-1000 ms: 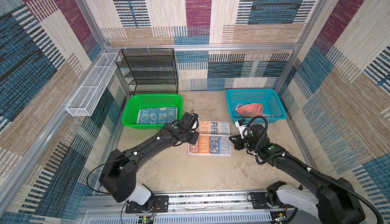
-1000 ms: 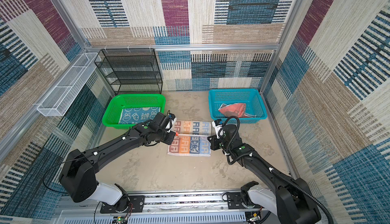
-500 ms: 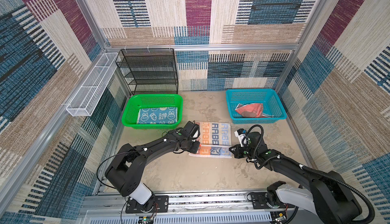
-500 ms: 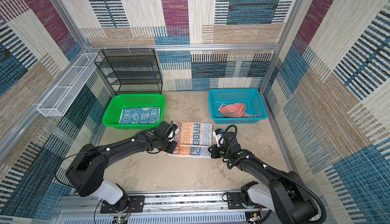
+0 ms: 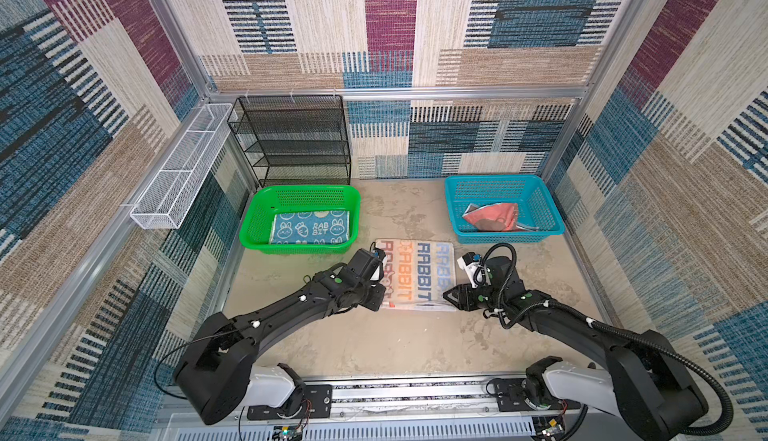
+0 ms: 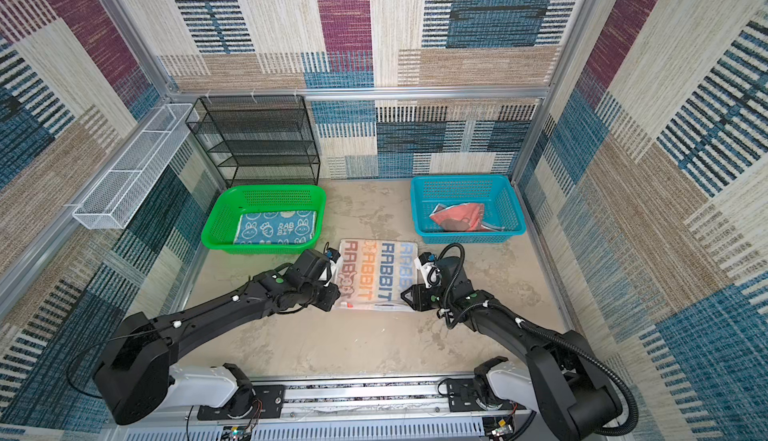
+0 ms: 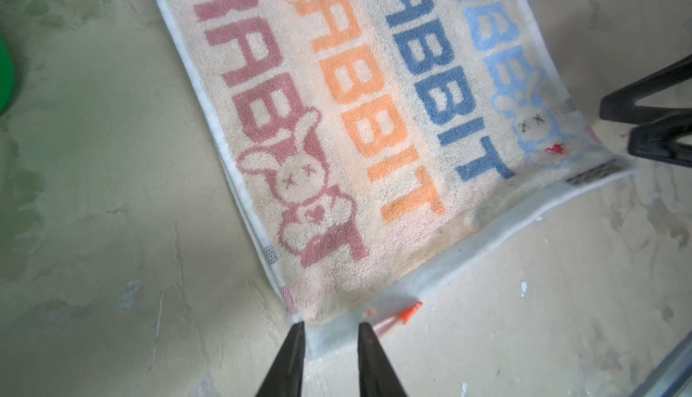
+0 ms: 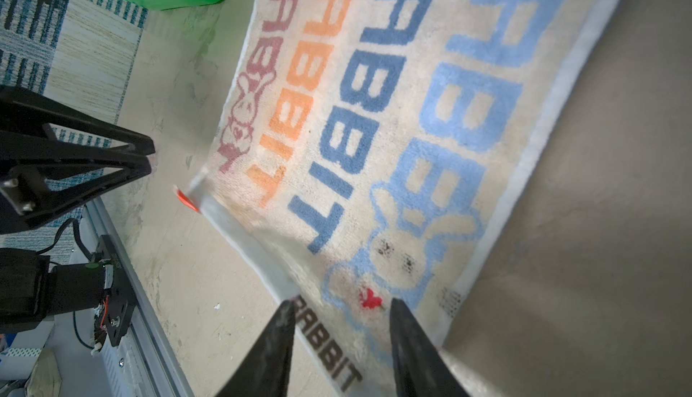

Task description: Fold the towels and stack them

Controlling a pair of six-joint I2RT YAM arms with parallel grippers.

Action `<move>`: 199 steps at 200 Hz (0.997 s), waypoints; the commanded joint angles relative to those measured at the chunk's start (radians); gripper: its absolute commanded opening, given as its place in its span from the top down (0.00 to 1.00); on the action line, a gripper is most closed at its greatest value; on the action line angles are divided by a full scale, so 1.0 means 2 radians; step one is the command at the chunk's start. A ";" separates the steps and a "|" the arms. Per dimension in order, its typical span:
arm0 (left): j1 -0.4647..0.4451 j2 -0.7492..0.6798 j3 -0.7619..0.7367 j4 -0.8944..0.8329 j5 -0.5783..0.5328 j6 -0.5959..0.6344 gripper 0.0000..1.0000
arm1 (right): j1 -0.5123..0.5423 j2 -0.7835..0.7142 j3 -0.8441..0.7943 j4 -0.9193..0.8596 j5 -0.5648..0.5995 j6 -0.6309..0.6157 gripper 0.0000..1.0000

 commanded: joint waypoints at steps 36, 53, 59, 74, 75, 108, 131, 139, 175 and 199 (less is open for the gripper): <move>0.000 -0.038 -0.002 0.029 -0.052 0.023 0.57 | 0.001 -0.001 0.042 0.013 0.018 0.018 0.50; 0.001 -0.008 0.032 0.022 -0.072 0.018 0.50 | 0.005 0.020 0.058 0.024 0.026 0.021 0.51; 0.003 0.007 0.046 0.018 -0.077 0.016 0.48 | 0.008 0.030 0.063 0.026 0.035 0.023 0.51; 0.008 0.046 0.089 0.012 -0.082 0.017 0.45 | 0.019 0.057 0.082 0.024 0.067 0.025 0.53; 0.009 0.049 0.091 0.011 -0.082 0.017 0.44 | 0.020 0.059 0.082 0.024 0.070 0.025 0.53; 0.023 0.144 0.188 -0.005 -0.082 0.024 0.42 | 0.059 0.121 0.121 0.019 0.145 0.029 0.54; 0.036 0.211 0.252 -0.028 -0.089 0.024 0.42 | 0.093 0.165 0.142 -0.006 0.209 0.032 0.56; 0.041 0.232 0.273 -0.039 -0.093 0.023 0.42 | 0.103 0.181 0.146 -0.015 0.225 0.035 0.56; 0.064 0.306 0.339 -0.064 -0.096 0.017 0.44 | 0.122 0.202 0.128 -0.010 0.233 0.060 0.56; 0.074 0.349 0.377 -0.076 -0.096 0.020 0.46 | 0.124 0.200 0.113 -0.011 0.235 0.070 0.56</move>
